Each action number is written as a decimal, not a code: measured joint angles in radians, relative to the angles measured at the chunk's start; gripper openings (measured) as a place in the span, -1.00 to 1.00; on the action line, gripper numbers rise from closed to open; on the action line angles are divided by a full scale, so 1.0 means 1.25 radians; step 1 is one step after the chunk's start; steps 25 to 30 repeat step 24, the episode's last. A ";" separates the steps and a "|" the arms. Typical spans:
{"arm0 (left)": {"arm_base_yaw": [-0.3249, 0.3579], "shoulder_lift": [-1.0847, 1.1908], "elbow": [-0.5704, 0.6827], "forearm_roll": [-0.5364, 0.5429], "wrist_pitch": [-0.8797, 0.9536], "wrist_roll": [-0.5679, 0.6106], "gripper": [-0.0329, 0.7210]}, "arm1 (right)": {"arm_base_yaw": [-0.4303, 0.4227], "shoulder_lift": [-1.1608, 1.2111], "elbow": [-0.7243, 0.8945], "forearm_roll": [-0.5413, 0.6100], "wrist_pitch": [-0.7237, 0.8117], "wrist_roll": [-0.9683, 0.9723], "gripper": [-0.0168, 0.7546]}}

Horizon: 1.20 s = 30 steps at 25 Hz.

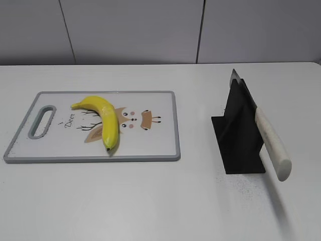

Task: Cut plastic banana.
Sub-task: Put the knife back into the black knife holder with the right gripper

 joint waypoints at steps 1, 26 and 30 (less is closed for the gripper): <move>0.000 0.000 0.000 0.000 0.000 0.000 0.48 | -0.018 0.000 0.000 0.000 0.000 0.000 0.35; -0.004 0.000 0.000 0.000 0.000 0.000 0.48 | -0.189 0.000 0.000 0.000 0.000 -0.001 0.34; -0.004 0.000 0.000 0.000 0.000 0.000 0.48 | -0.189 0.000 0.000 0.000 0.000 -0.001 0.34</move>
